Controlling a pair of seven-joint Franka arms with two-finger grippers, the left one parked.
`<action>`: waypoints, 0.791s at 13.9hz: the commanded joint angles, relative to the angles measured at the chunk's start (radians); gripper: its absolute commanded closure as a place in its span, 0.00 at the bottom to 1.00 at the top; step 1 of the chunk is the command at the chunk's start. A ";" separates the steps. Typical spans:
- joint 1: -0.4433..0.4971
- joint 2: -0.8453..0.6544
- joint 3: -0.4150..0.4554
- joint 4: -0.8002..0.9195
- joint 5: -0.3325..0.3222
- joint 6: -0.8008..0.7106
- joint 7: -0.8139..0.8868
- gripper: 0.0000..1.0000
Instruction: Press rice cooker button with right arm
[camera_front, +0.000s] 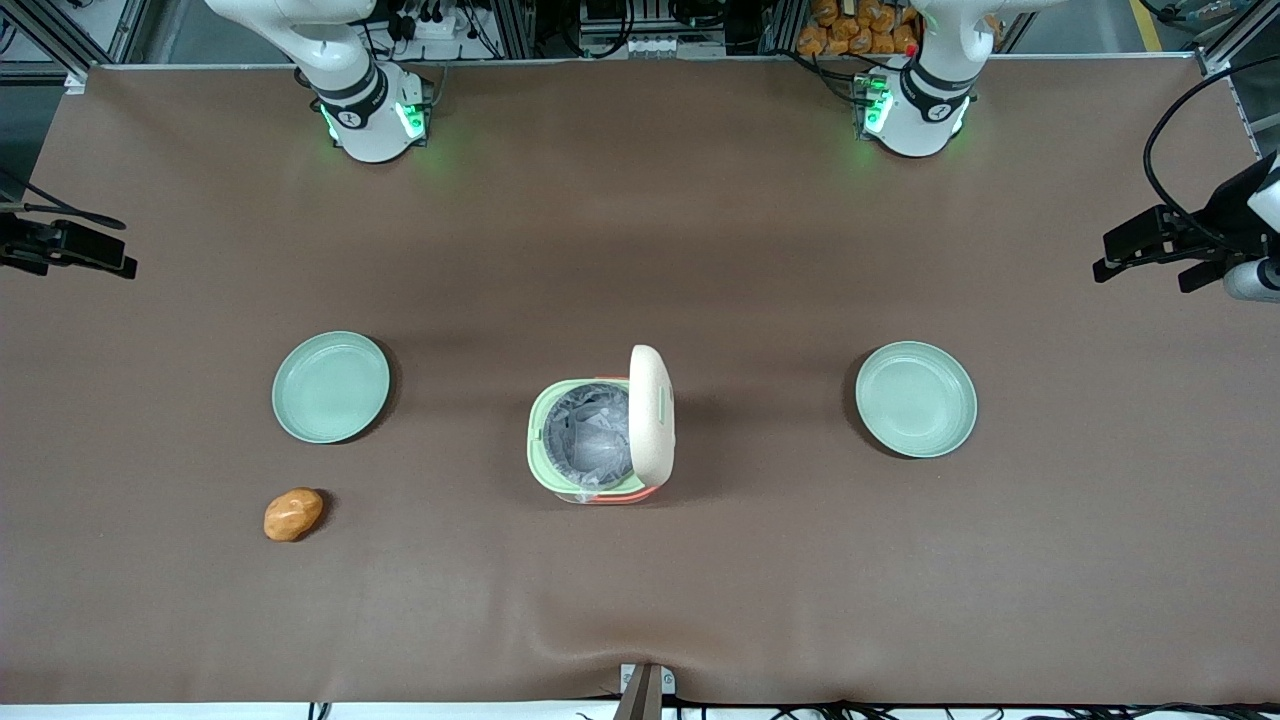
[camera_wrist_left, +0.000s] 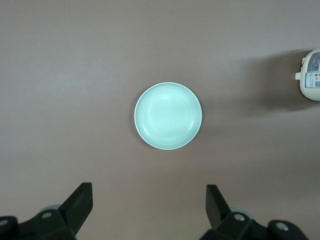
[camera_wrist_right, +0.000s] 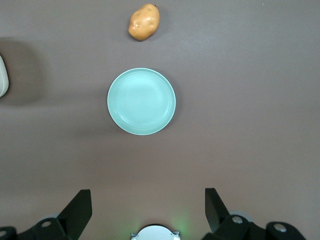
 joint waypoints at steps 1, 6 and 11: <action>-0.009 -0.034 0.010 -0.031 -0.014 0.001 -0.013 0.00; -0.003 -0.036 0.012 -0.022 -0.003 -0.005 -0.011 0.00; 0.006 -0.036 0.015 -0.022 0.012 -0.005 -0.011 0.00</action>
